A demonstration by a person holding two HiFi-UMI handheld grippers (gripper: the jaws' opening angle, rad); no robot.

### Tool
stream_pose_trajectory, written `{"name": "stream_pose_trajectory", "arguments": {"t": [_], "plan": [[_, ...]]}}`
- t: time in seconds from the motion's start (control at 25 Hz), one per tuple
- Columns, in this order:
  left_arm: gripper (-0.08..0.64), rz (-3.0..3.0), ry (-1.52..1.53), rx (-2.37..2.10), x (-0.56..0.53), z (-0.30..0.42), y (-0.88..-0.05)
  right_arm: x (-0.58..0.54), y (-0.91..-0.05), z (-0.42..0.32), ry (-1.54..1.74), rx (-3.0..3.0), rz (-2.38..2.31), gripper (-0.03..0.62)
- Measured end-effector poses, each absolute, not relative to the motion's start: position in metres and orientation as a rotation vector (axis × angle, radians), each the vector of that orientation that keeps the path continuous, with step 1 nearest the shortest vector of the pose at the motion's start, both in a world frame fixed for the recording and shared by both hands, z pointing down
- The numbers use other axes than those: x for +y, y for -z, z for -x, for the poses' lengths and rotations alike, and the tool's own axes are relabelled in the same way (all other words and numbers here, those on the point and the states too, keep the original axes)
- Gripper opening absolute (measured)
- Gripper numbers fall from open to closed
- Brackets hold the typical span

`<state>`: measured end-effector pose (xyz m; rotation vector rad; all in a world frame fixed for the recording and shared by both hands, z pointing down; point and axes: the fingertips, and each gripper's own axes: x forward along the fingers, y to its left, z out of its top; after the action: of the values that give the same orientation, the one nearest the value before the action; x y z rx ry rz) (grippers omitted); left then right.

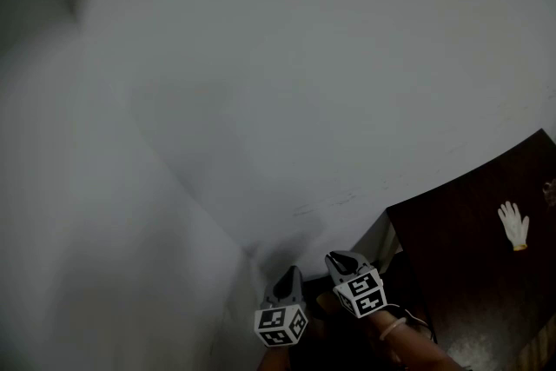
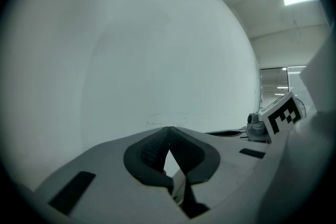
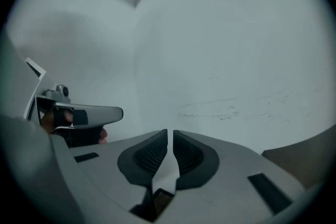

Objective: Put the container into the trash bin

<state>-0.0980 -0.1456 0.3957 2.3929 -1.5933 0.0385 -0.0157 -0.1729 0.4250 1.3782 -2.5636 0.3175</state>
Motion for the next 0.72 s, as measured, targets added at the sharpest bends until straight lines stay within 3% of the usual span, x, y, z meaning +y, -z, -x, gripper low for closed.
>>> {"name": "stream_pose_trajectory", "arguments": {"t": [0.72], "plan": [[0.02, -2.515, 0.025, -1.562, -0.124, 0.082, -0.32, -0.141, -0.335, 0.003, -0.19, -2.687, -1.492, 0.009]]}}
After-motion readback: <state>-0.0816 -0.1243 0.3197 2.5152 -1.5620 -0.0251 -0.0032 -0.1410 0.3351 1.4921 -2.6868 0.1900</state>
